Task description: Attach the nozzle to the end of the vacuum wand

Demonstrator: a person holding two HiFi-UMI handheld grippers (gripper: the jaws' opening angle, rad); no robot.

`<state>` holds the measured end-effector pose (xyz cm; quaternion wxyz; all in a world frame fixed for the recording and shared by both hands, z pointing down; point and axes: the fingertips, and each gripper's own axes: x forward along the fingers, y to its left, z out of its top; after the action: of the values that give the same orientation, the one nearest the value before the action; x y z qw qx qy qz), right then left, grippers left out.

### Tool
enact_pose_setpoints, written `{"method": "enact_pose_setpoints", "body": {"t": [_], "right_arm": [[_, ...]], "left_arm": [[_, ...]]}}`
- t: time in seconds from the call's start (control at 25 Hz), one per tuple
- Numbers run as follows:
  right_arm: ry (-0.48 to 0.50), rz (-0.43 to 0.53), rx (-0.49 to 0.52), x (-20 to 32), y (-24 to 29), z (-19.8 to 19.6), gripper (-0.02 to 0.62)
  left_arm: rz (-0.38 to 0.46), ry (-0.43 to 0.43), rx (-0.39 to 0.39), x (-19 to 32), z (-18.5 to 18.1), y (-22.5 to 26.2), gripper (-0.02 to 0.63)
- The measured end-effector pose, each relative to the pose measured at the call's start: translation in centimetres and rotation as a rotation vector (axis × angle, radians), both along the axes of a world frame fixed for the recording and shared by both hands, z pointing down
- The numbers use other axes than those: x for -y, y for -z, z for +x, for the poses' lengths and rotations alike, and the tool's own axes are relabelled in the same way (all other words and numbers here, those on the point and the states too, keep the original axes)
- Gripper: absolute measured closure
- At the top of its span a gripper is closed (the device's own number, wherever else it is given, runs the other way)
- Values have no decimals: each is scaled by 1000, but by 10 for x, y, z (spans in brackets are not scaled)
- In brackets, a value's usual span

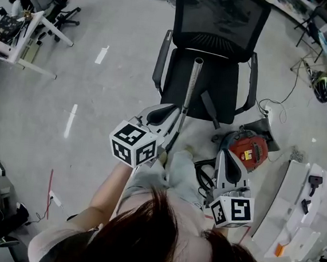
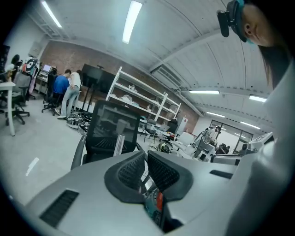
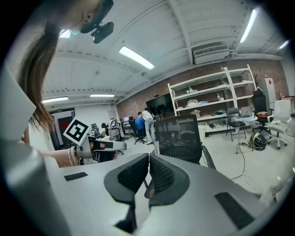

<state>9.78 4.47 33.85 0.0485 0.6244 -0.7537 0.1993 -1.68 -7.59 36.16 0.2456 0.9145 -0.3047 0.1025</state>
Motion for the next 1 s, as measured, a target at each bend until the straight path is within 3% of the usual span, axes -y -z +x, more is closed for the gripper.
{"method": "enact_pose_setpoints", "body": {"t": [0.36,0.76,1.0], "right_arm": [[147,-26,-36,35,-23,32,568],[222,-33,-55,55,-34,54,568],[212,-42,-54,59,-39,65,566]], "left_arm": [[29,127,41,54,30,-29,589],[35,167,80,101,54,-53,572],[13,151,100,122,67,-68,520]]}}
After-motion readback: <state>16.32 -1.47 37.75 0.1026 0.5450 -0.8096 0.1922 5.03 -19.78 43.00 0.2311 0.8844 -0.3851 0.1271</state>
